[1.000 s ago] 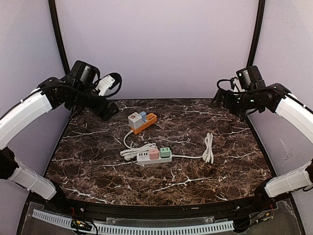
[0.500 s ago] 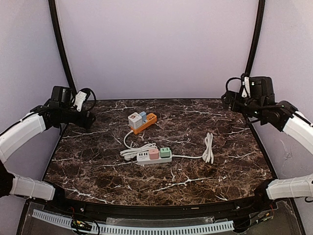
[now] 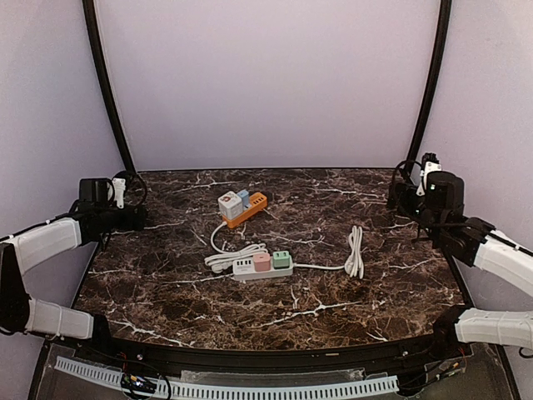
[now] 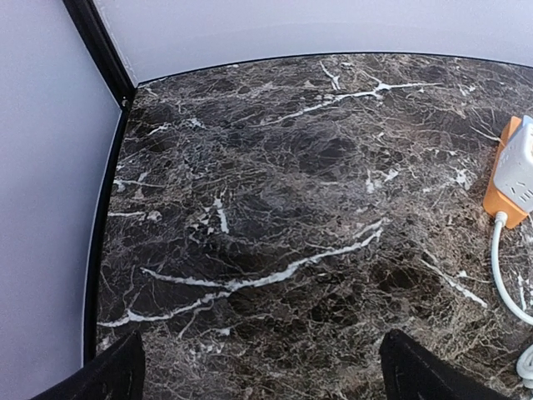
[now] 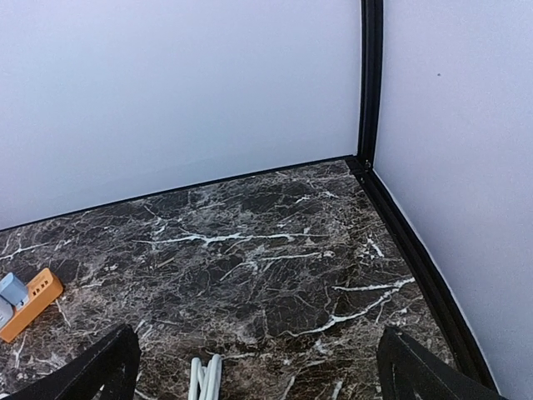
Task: Insert the plug
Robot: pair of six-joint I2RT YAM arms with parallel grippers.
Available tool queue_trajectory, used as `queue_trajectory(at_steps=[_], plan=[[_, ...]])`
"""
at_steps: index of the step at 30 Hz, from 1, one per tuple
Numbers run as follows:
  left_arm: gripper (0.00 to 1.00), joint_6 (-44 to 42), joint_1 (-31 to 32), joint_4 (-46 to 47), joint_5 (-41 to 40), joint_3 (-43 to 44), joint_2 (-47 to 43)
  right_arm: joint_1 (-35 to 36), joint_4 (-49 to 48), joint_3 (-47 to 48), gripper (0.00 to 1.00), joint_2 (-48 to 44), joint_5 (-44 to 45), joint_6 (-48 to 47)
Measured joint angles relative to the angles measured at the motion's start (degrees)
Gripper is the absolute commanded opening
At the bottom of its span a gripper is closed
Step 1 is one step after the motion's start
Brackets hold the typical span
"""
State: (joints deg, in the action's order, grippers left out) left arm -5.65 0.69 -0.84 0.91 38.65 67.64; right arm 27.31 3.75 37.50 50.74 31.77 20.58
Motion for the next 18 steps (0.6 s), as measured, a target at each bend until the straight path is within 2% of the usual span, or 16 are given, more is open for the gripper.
queue_trajectory(at_steps=[13,18], plan=[[0.99,1.4,-4.17,23.76,-0.09,-11.28,5.55,-0.17,-10.99,-9.44,0.99,3.54,0.04,-9.92],[0.99,1.42,-5.27,31.23,-0.09,-13.92,9.31,-3.63,-15.04,-14.62,0.99,5.62,-0.96,-10.67]])
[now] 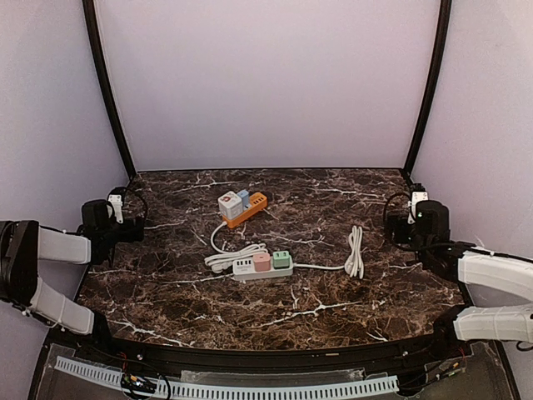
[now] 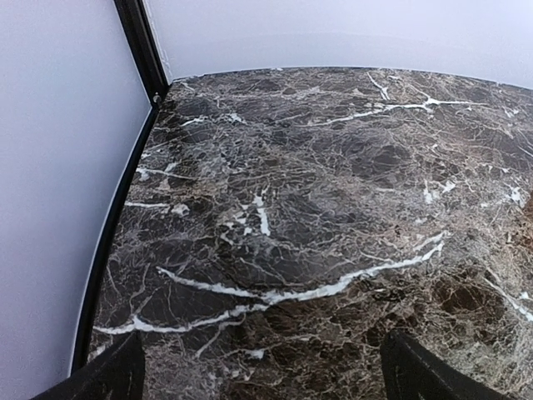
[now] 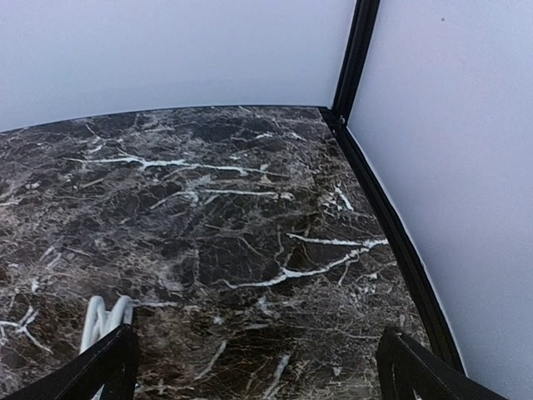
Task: Insert the plug
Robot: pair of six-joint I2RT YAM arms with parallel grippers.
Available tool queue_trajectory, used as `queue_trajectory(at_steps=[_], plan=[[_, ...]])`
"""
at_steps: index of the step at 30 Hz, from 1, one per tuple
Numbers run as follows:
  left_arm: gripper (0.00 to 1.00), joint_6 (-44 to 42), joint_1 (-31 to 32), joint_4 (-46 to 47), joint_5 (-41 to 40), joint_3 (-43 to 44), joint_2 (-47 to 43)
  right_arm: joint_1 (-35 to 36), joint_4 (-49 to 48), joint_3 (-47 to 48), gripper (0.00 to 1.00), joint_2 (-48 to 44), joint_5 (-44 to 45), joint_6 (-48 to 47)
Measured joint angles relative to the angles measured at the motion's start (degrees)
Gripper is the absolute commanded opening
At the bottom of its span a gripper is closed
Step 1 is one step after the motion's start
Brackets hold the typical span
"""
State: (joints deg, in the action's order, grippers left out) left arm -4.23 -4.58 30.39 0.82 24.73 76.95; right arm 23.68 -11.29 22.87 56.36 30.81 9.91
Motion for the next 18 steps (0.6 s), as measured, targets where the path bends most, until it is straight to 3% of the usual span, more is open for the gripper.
queue_trajectory(at_steps=[8,18], plan=[[0.99,-0.02,-0.85,7.82,0.0,-0.39,3.78,-11.5,-10.51,-6.19,0.99,4.94,-11.17,-2.54],[0.99,0.7,-1.25,10.86,1.07,1.95,7.58,-18.25,-25.27,-7.63,0.99,12.28,-19.96,-3.02]])
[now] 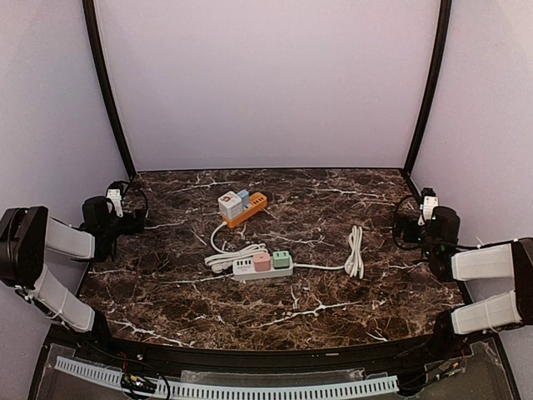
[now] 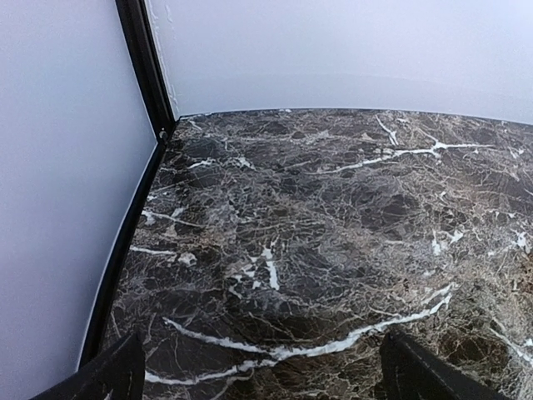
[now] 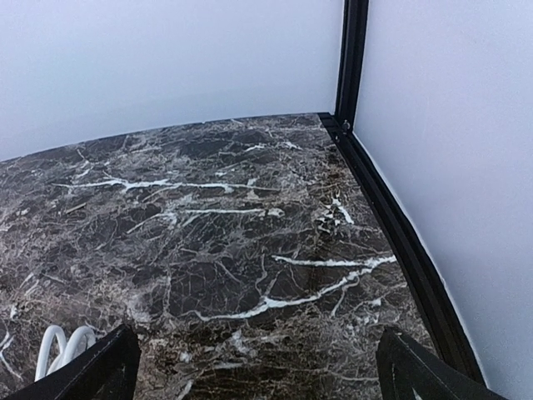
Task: Insert the plug
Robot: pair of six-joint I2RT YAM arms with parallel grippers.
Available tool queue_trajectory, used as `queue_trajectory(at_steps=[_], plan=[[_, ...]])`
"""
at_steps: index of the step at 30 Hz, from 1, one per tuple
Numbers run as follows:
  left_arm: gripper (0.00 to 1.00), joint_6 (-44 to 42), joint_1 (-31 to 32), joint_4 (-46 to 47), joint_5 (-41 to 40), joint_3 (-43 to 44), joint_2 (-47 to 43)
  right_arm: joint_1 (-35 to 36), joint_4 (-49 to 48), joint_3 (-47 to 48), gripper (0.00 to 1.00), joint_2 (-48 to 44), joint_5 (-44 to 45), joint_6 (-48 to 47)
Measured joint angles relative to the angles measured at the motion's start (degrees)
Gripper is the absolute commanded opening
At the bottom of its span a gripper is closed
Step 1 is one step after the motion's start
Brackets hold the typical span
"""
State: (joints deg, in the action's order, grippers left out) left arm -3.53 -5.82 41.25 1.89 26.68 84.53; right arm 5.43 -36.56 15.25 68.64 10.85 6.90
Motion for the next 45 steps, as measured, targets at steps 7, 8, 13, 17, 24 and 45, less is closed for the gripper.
queue_trajectory(at_steps=[7,8,13,17,24,45], plan=[[0.99,1.42,-0.07,5.51,-0.13,-1.2,2.45,-2.73,-8.7,-0.02,0.98,4.7,-3.98,-0.66],[0.99,1.46,-0.07,5.75,-0.15,-1.22,2.82,-3.15,-9.79,-0.02,0.99,5.44,-4.68,-0.79],[0.99,1.64,-0.07,8.41,-0.17,-1.73,3.06,-4.46,-14.56,0.59,0.99,9.51,-7.8,-1.7],[0.99,1.66,-0.07,9.68,-0.17,-1.84,3.06,-4.48,-18.32,2.16,0.99,13.25,-10.6,-2.36],[0.99,1.66,0.04,12.26,-0.48,-3.26,3.06,-4.48,-22.8,3.04,0.99,17.35,-14.6,-3.67],[0.99,0.46,2.25,19.23,-4.11,-7.21,5.35,-4.48,-35.52,-1.57,0.99,19.32,-17.07,-4.74]])
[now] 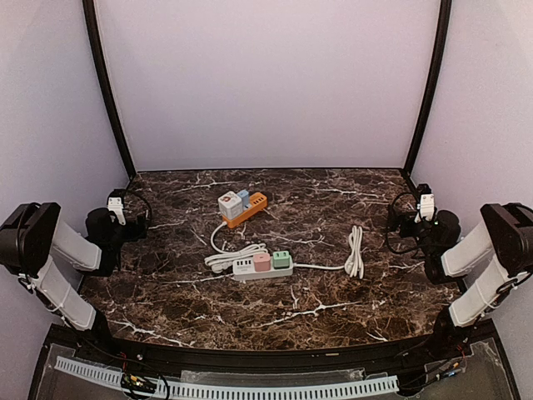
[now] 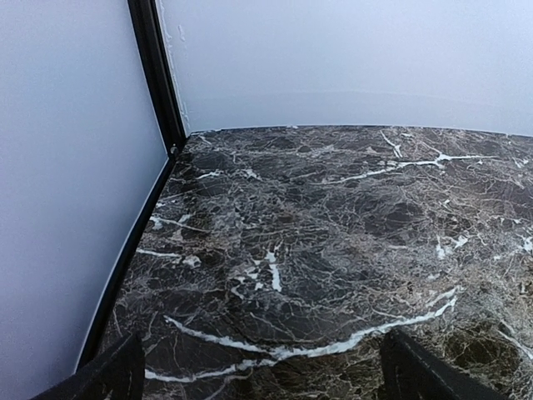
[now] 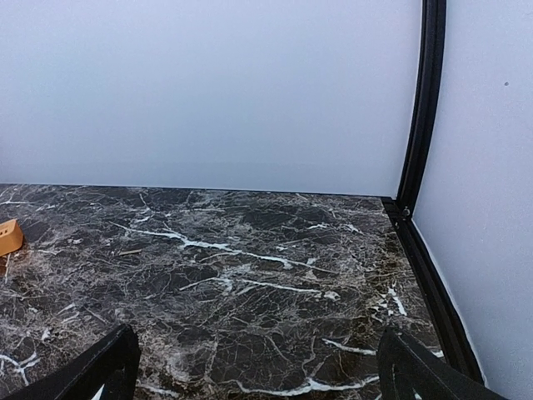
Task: Insert the plug
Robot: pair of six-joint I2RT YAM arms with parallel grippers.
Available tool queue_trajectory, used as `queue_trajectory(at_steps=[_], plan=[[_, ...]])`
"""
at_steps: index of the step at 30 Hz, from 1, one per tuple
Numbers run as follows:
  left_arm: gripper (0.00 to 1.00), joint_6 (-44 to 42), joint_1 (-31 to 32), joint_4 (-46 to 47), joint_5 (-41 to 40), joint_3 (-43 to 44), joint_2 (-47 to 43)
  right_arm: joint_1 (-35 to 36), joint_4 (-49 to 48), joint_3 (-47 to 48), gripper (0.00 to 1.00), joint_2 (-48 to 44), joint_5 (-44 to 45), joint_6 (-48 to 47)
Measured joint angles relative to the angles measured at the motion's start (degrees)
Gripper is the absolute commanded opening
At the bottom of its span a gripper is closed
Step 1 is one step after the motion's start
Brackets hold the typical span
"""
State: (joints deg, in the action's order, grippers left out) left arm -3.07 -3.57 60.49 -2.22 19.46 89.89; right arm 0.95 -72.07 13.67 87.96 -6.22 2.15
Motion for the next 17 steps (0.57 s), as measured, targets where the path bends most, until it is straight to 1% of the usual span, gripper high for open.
queue_trajectory(at_steps=[17], plan=[[0.99,-0.31,0.0,0.31,-0.24,0.0,0.0,0.0,0.0,0.0,0.99,0.0,-0.28,-0.79]])
